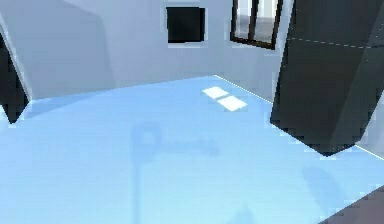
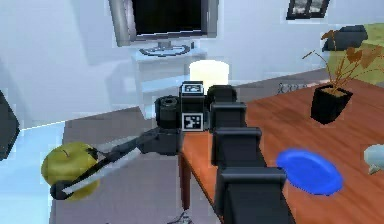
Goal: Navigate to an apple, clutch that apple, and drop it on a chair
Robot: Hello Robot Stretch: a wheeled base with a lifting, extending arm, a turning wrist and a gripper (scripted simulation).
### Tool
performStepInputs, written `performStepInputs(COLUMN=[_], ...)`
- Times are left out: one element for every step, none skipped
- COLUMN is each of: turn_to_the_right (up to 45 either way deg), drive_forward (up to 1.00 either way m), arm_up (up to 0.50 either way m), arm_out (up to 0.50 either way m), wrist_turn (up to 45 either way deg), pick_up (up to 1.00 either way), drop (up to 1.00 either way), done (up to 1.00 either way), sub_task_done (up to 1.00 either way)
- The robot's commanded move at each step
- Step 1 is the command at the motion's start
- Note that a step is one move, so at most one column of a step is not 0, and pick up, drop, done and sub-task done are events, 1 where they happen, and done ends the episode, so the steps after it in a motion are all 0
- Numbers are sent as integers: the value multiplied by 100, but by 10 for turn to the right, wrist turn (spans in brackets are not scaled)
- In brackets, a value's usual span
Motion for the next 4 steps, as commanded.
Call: performStepInputs(turn_to_the_right=[0, 0, 0, 0], drive_forward=[0, 0, 0, 0], arm_up=[0, 0, -46, -32], arm_out=[0, 0, 0, 0], wrist_turn=[450, 330, 0, 0], pick_up=[0, 0, 0, 0], drop=[0, 0, 0, 0], done=[0, 0, 0, 0], sub_task_done=[0, 0, 0, 0])
